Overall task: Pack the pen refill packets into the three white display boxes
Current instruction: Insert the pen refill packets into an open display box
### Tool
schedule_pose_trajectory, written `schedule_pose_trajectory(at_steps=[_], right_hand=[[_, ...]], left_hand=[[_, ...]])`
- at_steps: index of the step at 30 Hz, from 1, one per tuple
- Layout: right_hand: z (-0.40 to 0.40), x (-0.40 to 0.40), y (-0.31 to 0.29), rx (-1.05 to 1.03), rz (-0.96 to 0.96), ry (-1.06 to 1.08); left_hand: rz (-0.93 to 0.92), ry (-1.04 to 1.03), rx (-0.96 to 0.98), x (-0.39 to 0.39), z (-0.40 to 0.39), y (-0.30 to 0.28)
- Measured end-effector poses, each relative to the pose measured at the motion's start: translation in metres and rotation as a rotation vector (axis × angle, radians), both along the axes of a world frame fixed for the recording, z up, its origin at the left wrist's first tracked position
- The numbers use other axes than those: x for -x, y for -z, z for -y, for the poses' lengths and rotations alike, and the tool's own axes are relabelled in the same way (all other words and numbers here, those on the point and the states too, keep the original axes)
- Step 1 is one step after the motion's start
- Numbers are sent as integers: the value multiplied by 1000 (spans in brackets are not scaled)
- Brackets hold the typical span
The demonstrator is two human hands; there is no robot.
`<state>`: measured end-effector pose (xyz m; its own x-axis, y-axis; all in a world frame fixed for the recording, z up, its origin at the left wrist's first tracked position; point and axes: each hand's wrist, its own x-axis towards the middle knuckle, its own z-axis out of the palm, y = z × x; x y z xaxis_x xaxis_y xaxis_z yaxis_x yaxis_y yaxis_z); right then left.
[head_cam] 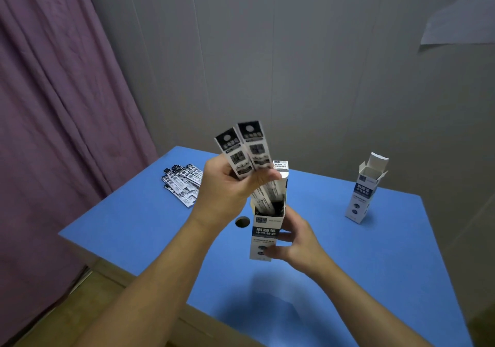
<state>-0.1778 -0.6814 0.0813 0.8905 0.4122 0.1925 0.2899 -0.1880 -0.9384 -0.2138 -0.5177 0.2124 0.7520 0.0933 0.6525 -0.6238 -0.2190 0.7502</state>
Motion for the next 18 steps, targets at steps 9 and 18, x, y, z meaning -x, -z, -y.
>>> schedule_pose_trajectory(at_steps=[9, 18], right_hand=[[-3, -1, -2, 31, 23, 9], [-7, -2, -2, 68, 16, 33]], left_hand=[[-339, -62, -229, 2, -10, 10], [-284, -13, -441, 0, -16, -2]])
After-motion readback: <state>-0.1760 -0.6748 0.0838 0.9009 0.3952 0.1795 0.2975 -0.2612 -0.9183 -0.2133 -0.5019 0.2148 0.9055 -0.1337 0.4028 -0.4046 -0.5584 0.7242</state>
